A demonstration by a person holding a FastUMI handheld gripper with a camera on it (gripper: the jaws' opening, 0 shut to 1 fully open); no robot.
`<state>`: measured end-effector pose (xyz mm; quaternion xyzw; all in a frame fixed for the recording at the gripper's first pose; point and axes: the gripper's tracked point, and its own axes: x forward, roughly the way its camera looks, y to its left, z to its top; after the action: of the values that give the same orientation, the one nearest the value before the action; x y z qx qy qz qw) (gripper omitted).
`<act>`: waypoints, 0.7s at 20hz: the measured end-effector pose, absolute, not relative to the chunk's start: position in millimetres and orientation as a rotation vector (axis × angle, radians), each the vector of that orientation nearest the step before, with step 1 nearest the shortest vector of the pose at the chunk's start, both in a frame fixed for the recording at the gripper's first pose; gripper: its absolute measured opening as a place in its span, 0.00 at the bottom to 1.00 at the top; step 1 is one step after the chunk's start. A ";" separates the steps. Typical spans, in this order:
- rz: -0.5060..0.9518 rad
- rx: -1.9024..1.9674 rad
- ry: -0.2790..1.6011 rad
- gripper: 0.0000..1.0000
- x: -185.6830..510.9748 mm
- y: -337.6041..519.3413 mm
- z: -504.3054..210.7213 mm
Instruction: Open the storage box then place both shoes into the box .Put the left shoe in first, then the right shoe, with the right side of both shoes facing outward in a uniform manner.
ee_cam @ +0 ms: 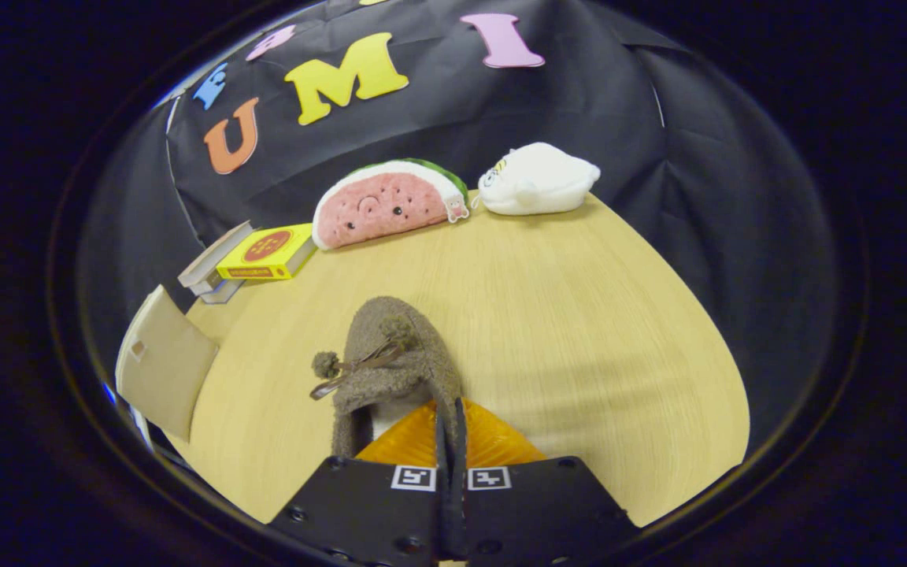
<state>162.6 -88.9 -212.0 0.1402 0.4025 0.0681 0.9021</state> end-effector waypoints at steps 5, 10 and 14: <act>0.101 0.351 0.797 0.00 154.8 -75.4 -187.0; 0.092 0.422 0.744 0.00 139.9 -16.2 -135.7; 0.114 0.477 0.701 0.00 125.8 59.7 -79.8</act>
<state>125.8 59.7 -79.8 0.2313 0.3397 0.0553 0.9100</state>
